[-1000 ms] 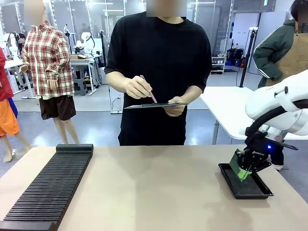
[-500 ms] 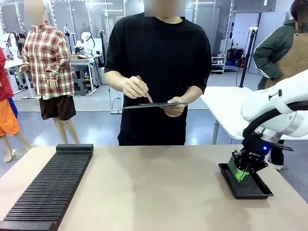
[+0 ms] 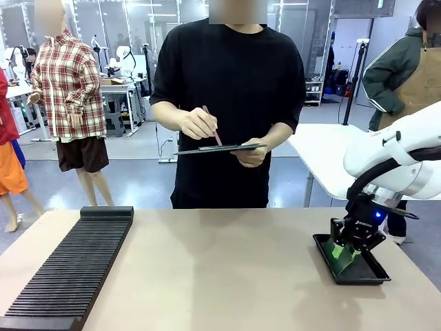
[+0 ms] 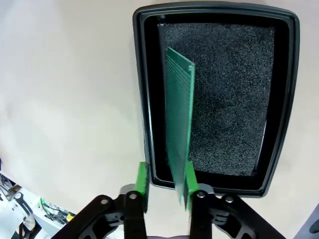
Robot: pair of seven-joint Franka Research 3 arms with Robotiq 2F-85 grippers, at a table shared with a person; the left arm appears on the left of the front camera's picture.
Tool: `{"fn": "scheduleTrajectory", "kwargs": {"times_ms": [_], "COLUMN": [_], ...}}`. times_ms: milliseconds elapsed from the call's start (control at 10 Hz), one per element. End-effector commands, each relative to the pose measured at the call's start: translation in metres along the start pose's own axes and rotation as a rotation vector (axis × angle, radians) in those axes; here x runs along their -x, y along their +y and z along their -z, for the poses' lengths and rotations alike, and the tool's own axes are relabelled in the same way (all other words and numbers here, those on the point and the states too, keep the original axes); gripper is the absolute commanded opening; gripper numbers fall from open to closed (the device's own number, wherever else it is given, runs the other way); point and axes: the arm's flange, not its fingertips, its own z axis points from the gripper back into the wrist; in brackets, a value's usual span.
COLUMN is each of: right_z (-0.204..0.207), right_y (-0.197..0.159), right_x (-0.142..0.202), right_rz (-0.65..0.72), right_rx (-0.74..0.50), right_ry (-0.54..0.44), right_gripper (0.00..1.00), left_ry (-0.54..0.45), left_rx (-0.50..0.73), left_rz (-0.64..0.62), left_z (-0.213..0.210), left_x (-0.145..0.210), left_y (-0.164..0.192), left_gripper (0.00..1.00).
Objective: Inspect the PCB.
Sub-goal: Place the Blank PCB in the ESD tray.
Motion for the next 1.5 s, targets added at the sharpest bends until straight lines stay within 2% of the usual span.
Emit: {"fn": "scheduleTrajectory", "kwargs": {"times_ms": [0, 200, 300, 400, 500, 800, 900, 1400], "right_z": [0.004, 0.002, -0.003, -0.009, -0.015, -0.033, -0.025, -0.025], "right_y": [0.007, 0.006, 0.006, 0.005, 0.006, 0.007, 0.003, 0.003], "right_x": [0.0, 0.003, 0.006, 0.009, 0.012, 0.022, 0.008, 0.008], "right_rz": [0.027, 0.035, 0.039, 0.042, 0.043, 0.027, 0.014, 0.014], "right_rx": [0.043, 0.056, 0.068, 0.085, 0.11, 0.125, 0.098, 0.098], "right_ry": [-0.018, -0.024, -0.034, -0.039, -0.037, -0.066, -0.048, -0.048], "right_gripper": [1.0, 1.0, 0.86, 0.95, 1.0, 1.0, 1.0, 1.0], "left_ry": [0.005, 0.005, 0.005, 0.005, 0.005, 0.005, 0.005, 0.005], "left_rx": [0.003, 0.003, 0.003, 0.003, 0.003, 0.003, 0.003, 0.003], "left_rz": [0.01, 0.01, 0.01, 0.01, 0.01, 0.01, 0.01, 0.01], "left_z": [0.001, 0.001, 0.001, 0.001, 0.001, 0.001, 0.001, 0.001], "left_x": [0.001, 0.001, 0.001, 0.001, 0.001, 0.001, 0.001, 0.001], "left_y": [-0.002, -0.002, -0.002, -0.002, -0.002, -0.002, -0.002, -0.002], "left_gripper": [1.0, 1.0, 1.0, 1.0, 1.0, 1.0, 1.0, 1.0]}}
